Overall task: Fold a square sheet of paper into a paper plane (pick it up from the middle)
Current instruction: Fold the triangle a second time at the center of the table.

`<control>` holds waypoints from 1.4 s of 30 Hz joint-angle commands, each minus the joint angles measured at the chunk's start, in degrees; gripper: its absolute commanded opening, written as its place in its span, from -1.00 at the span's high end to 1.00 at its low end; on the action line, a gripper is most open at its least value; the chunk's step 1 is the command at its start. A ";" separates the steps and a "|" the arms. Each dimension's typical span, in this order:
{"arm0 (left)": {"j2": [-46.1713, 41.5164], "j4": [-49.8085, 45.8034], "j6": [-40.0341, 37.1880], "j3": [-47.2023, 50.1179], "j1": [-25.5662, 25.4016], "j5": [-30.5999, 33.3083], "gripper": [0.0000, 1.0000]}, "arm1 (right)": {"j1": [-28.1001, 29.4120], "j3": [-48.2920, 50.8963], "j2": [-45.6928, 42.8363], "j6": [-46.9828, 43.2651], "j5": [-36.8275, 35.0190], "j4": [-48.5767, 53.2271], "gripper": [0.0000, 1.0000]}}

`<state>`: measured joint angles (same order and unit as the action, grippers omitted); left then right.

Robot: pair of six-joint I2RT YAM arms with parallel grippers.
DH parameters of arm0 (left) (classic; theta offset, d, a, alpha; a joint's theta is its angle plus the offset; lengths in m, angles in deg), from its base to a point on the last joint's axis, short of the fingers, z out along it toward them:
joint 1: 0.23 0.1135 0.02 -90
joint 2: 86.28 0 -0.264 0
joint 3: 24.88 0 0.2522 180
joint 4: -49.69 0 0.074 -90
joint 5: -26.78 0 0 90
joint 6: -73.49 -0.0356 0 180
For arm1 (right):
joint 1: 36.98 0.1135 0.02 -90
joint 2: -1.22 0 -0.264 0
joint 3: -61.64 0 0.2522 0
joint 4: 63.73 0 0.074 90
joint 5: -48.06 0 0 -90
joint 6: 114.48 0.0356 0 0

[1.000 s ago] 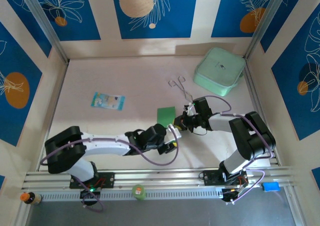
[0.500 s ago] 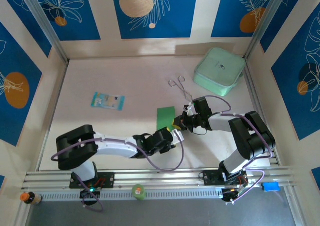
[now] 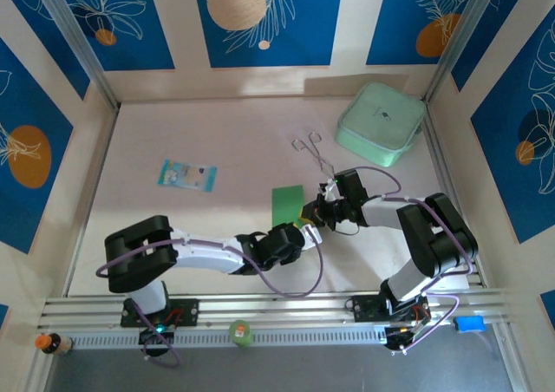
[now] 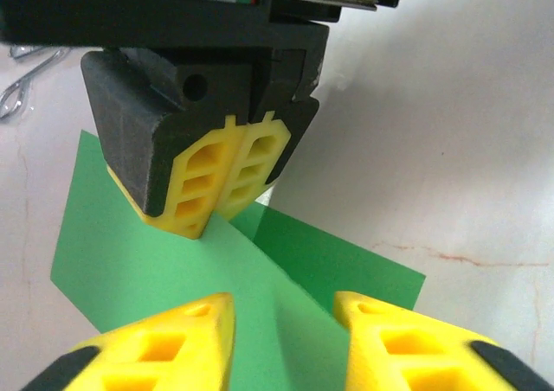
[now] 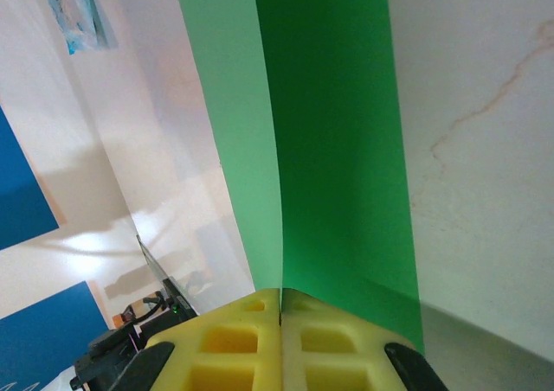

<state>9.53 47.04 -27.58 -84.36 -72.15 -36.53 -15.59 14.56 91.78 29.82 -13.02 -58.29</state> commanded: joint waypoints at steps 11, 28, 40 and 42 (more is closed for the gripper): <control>-1.65 -3.16 6.34 -1.66 -0.20 -1.03 0.99 | -0.68 -0.24 -3.89 -1.21 -1.27 4.62 0.71; -4.93 -0.70 28.52 1.38 14.73 -33.74 1.00 | -2.55 6.28 -21.86 -0.16 -6.27 14.63 0.50; -5.12 -0.27 30.90 2.75 17.43 -36.50 1.00 | 5.71 7.18 -14.84 4.70 -3.99 3.88 0.90; -4.94 -1.11 30.61 2.43 17.43 -36.54 1.00 | 6.28 6.64 -12.75 5.49 -3.23 1.34 0.90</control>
<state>6.01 46.36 2.71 -82.13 -55.19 -71.34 -10.02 22.96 77.18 33.43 -18.39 -52.60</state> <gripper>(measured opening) 0.064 0.057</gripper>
